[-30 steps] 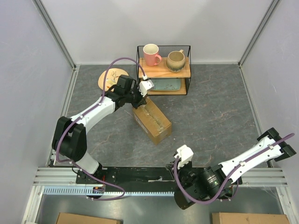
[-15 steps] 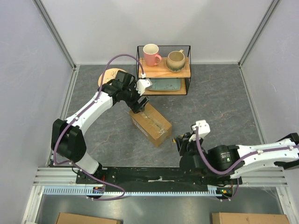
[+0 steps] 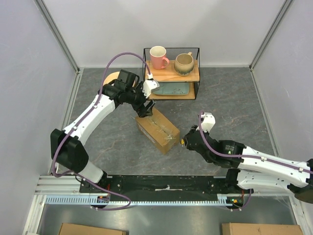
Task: Unpack the express box
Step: Cut the express box at the center of the board, then adjust the express box at the center of the board.
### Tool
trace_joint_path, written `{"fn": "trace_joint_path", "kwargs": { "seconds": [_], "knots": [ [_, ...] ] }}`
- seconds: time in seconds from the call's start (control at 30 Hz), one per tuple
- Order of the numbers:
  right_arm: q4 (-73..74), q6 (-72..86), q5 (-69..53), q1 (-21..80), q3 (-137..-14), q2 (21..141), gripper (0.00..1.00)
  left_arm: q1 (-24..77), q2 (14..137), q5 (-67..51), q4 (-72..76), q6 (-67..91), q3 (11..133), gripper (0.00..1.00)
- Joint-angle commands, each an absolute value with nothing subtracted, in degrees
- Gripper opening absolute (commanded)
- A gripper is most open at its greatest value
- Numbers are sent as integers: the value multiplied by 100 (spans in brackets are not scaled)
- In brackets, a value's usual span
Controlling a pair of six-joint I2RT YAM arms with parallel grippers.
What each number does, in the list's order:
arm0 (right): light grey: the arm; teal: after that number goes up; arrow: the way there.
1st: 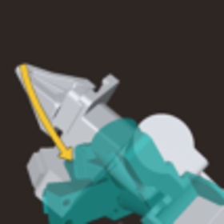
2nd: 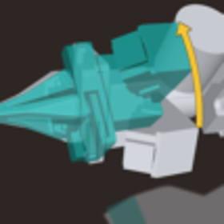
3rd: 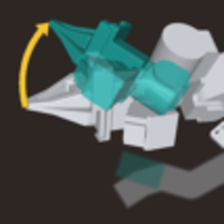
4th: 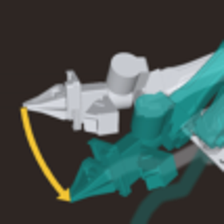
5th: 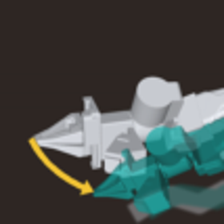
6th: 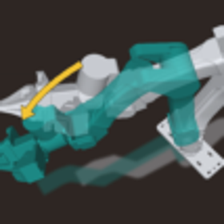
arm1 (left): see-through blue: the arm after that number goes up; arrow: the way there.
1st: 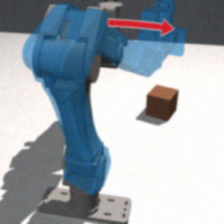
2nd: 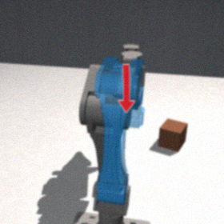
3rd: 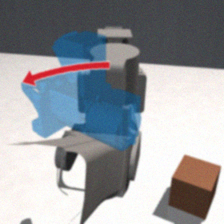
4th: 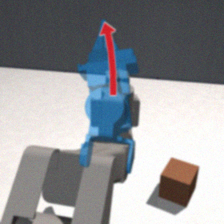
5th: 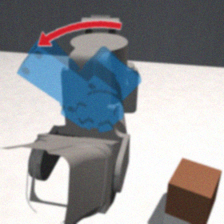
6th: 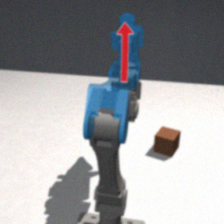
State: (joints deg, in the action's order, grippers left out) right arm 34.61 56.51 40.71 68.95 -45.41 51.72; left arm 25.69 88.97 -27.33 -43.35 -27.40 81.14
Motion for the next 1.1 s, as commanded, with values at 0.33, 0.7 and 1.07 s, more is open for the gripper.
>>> {"fn": "trace_joint_path", "kwargs": {
  "seconds": [0.33, 0.7, 1.07],
  "knots": [
    [2400, 4415, 3199, 4975, -4851, 5597, 0, 4165, 7912, -1680, -2779, -5474, 6259, 90],
    [897, 3569, 3076, 4737, -5572, 7302, 0, 4333, 7910, -1196, -2373, -5801, 5994, 90],
    [203, 3787, 2286, 4667, -5520, 8077, 0, 4640, 8016, -766, -1592, -5766, 5476, 91]
  ]
}}
